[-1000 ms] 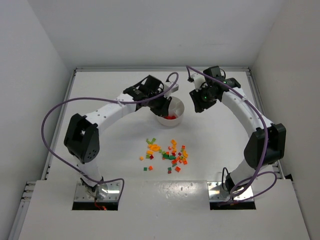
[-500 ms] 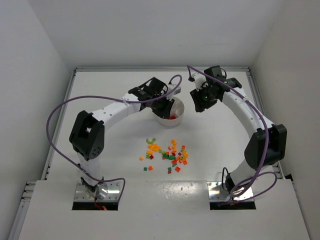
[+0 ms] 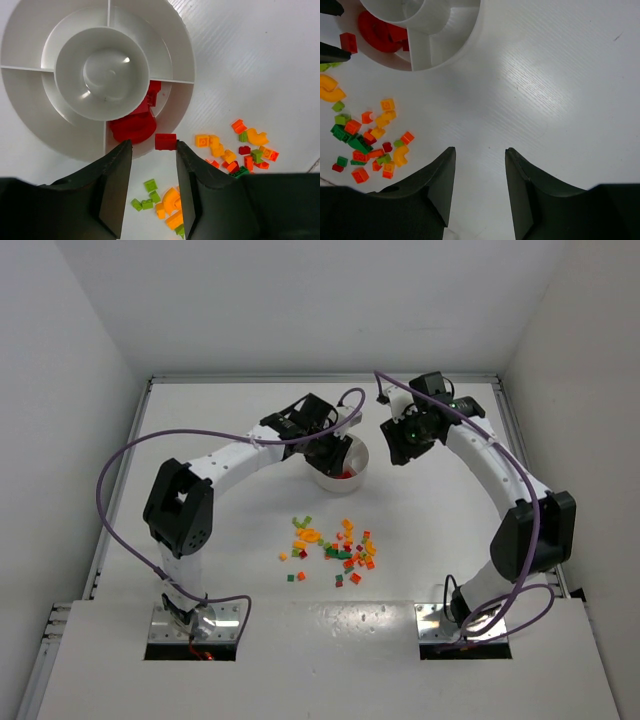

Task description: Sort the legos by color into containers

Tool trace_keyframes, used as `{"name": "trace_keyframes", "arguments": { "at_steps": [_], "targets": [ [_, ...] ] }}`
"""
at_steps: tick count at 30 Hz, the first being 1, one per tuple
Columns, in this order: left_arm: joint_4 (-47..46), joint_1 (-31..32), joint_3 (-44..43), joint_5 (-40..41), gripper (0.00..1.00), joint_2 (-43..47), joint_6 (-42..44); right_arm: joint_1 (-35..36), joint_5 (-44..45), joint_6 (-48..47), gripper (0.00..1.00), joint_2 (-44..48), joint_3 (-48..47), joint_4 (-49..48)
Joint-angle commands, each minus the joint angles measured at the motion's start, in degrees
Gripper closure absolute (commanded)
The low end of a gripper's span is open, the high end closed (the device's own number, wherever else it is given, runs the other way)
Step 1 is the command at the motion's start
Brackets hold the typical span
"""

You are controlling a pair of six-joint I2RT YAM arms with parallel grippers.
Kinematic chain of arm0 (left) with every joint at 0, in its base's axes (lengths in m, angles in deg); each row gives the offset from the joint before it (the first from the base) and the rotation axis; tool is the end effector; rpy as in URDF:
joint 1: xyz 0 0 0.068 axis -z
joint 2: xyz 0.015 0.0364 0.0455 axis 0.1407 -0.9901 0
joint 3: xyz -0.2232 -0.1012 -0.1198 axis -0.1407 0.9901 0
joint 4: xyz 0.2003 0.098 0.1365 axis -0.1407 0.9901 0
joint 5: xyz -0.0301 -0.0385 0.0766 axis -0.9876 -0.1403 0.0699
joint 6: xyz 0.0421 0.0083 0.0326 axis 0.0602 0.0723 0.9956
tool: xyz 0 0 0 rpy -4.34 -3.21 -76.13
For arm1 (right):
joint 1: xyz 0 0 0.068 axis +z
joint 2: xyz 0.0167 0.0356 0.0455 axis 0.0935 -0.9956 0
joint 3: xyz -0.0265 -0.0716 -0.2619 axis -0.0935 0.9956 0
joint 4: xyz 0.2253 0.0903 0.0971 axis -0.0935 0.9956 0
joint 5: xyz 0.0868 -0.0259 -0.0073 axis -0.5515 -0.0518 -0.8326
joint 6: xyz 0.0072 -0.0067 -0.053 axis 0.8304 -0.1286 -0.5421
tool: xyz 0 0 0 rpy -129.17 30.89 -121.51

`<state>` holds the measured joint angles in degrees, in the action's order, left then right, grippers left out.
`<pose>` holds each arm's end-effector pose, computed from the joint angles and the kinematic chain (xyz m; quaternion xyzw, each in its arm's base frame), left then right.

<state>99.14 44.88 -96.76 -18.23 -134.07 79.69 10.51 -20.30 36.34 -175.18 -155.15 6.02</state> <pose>0.3294 -0.2574 0.2623 0.2988 0.8853 -0.2310 0.2712 0.3236 0.0974 0.2945 -0.2196 0.9374 0.0881 0.2554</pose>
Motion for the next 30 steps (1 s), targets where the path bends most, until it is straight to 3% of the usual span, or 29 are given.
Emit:
{"name": "trace_keyframes", "arguments": {
  "at_steps": [1, 6, 9, 10, 13, 17, 21, 26, 30],
  "targets": [
    [-0.94, 0.47, -1.76, 1.34, 0.54, 0.92, -0.06, -0.23, -1.95, -1.46, 0.56, 2.73, 0.54, -1.07],
    [-2.26, 0.47, -0.52, 1.34, 0.65, 1.97, -0.06, -0.23, -1.95, -1.46, 0.56, 2.73, 0.55, -1.07],
    [-2.26, 0.47, -0.52, 1.87, 0.65, 1.97, -0.06, -0.23, -1.95, -1.46, 0.56, 2.73, 0.55, -1.07],
    [-2.26, 0.47, -0.52, 2.39, 0.58, 1.97, -0.06, -0.23, -1.95, -1.46, 0.56, 2.73, 0.55, -1.07],
    [-2.79, 0.47, -0.52, 2.39, 0.57, 2.58, -0.06, -0.23, -1.95, -1.46, 0.56, 3.26, 0.55, -1.07],
    [-4.35, -0.06, 1.58, 1.25, 0.57, 7.67, 0.56, 0.29, -8.61, -5.58, 0.59, 4.74, 1.16, 1.64],
    [-5.77, -4.79, 6.67, -0.33, 0.55, 16.28, 0.56, 2.13, -22.74, -12.60, 0.63, 6.95, 4.40, 6.30],
    [-2.18, -10.77, 11.60, -0.42, 0.49, 23.14, 0.56, 12.49, -22.26, -18.59, 0.64, 9.15, 8.36, 7.72],
    [0.63, -18.40, 15.29, 0.11, 0.49, 27.45, -0.23, 21.20, -18.39, -15.71, 0.66, 5.20, 7.85, 3.25]
  ]
}}
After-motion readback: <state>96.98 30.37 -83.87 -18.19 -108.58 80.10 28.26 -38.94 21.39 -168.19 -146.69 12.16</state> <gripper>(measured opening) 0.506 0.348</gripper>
